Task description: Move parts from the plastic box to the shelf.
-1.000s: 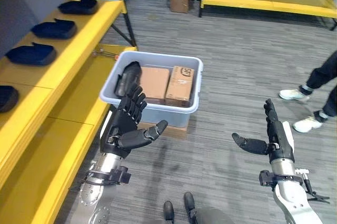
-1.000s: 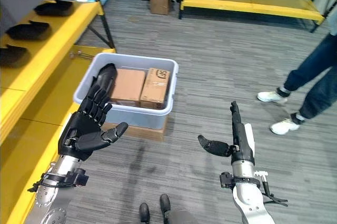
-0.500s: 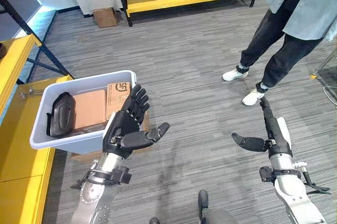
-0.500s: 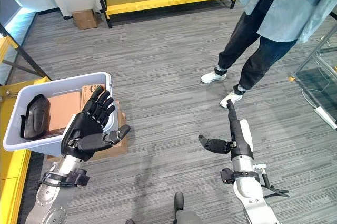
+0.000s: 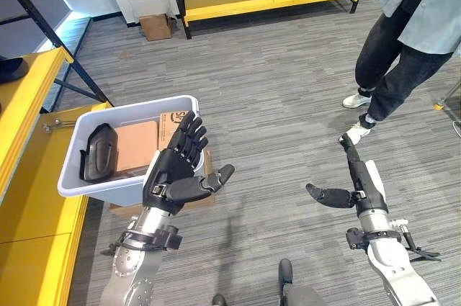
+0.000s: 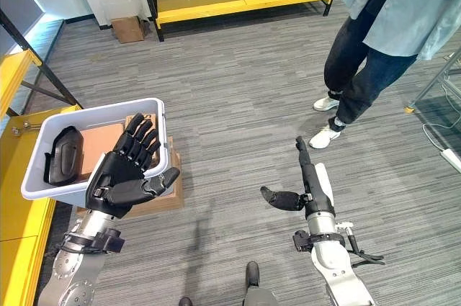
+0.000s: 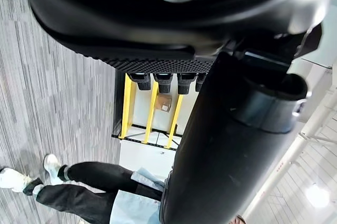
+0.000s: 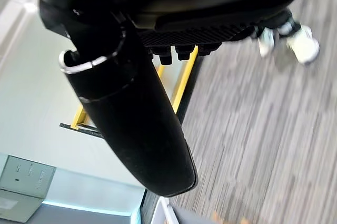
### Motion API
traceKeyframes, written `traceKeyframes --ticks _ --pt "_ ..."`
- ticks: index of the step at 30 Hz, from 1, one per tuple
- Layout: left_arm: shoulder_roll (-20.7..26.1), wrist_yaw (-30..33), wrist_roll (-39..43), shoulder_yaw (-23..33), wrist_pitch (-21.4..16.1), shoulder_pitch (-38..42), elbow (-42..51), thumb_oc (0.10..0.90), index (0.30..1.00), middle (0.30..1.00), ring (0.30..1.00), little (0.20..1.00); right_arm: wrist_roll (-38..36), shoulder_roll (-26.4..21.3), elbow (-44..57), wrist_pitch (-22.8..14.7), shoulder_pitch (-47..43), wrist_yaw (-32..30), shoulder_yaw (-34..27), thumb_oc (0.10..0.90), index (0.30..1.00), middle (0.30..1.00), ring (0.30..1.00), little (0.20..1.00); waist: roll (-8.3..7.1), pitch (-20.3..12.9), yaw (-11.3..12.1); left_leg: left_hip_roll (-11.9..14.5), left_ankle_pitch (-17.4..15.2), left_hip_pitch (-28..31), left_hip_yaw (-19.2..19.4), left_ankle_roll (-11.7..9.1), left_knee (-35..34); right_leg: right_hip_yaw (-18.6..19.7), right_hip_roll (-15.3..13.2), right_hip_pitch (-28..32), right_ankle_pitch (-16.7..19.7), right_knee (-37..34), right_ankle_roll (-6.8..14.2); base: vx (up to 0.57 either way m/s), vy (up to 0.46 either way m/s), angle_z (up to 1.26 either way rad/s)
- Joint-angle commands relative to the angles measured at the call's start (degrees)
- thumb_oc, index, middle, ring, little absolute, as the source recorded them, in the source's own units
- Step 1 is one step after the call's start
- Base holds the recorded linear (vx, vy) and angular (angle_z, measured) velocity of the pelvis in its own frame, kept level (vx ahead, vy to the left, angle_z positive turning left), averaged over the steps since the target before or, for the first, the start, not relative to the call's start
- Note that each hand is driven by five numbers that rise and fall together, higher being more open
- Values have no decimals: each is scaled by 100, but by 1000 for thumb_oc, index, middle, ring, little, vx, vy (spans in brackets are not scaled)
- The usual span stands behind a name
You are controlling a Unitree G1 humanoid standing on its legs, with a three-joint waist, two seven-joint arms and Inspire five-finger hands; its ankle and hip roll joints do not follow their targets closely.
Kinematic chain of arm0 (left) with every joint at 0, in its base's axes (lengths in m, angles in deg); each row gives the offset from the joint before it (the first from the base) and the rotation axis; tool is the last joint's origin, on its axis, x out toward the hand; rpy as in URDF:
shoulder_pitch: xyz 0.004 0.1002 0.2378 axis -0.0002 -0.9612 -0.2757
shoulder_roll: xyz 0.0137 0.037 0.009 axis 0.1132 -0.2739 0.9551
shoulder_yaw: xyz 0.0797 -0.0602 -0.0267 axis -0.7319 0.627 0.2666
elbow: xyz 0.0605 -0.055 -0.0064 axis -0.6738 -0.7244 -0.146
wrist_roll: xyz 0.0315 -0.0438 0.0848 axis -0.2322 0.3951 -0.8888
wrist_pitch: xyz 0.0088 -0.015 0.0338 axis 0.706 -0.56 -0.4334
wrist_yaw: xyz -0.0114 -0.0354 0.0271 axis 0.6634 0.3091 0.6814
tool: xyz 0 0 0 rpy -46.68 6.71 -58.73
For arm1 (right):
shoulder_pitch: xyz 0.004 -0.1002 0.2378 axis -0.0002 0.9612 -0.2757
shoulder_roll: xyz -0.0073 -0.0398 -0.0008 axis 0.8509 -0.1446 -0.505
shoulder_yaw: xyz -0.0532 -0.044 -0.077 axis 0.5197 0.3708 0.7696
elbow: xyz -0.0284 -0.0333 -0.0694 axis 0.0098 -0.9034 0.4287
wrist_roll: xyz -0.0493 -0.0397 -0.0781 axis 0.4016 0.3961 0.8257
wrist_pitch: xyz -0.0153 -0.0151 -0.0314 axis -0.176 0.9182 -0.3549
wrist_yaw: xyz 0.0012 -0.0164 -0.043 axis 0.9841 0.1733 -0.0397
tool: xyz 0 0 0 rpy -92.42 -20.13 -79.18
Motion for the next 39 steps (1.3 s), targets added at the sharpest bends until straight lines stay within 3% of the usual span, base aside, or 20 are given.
traceKeyframes --ticks 1,7,14,15,20,39 --pt "178 -182 207 180 -377 162 289 900 1000 1000 1000 1000 -168 23 574 -523 -284 164 -125 900 1000 1000 1000 1000 -374 -535 27 -458 -324 -369 -69 550 159 -107 -11 571 -910 26 69 0 0 0" --pt "151 -206 456 177 -386 171 163 900 1000 1000 1000 1000 -223 -50 503 -654 -273 367 -120 900 1000 1000 1000 1000 -390 -557 45 -383 -287 -429 -100 468 210 -166 -14 585 -959 36 29 25 -48 2" --pt "72 -213 423 180 -290 210 57 900 1000 1000 1000 1000 -890 13 352 -651 -378 718 22 900 1000 1000 1000 1000 -410 -520 87 -346 -313 -463 -108 464 359 -252 -31 631 -1005 83 -32 3 -13 0" --pt "-143 -781 786 261 334 406 -974 900 1000 1000 1000 1000 -2002 375 -281 -1001 148 1978 -710 900 1000 1000 1000 1000 -552 -452 114 -120 23 -786 -344 391 332 -250 -330 473 -1189 768 154 0 0 0" --pt "-150 -782 799 252 358 436 -1029 900 1000 1000 1000 1000 -2090 373 -296 -793 78 1988 -616 900 1000 1000 1000 1000 -504 -547 110 -107 23 -652 -324 356 175 -325 -355 591 -1213 642 154 11 11 15" --pt "-13 -657 660 504 346 257 -890 900 1000 1000 1000 1000 -1787 374 -101 -799 -11 1749 -420 900 1000 1000 1000 1000 -415 -632 247 -296 -77 -473 -326 487 1 -535 -461 745 -1183 525 241 -7 23 2"
